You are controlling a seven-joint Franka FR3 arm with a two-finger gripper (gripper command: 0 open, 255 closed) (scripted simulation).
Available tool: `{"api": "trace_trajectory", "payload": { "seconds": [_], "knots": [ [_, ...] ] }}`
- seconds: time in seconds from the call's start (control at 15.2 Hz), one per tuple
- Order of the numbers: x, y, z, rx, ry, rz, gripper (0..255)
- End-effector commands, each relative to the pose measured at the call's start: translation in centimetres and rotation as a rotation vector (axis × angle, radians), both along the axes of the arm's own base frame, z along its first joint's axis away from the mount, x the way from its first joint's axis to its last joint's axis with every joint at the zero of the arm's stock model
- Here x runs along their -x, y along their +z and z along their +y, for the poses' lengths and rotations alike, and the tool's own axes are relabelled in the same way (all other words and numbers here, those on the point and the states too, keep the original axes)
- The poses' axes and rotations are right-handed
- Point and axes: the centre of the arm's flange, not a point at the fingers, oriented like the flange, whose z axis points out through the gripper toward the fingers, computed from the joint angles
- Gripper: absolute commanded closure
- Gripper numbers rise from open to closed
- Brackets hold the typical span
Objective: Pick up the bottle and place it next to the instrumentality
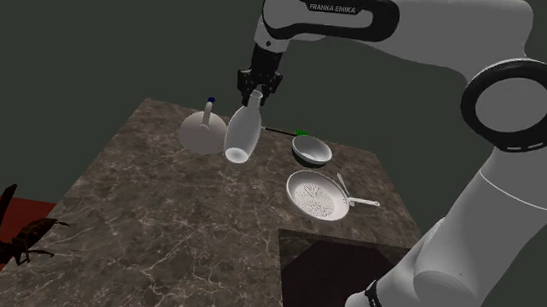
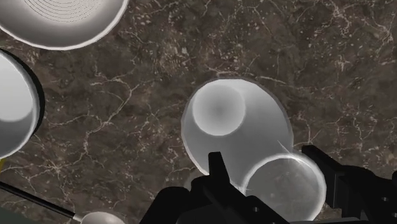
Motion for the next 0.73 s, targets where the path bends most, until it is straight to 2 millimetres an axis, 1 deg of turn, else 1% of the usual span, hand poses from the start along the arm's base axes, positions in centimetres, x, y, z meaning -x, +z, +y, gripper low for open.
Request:
{"api": "trace_trajectory", "payload": {
  "seconds": [0.0,0.66],
  "knots": [
    [1.0,0.0,2.3,0.000,-0.001,0.000,255],
    [5.2,0.1,14.8,0.000,-0.001,0.000,255]
  ]
}}
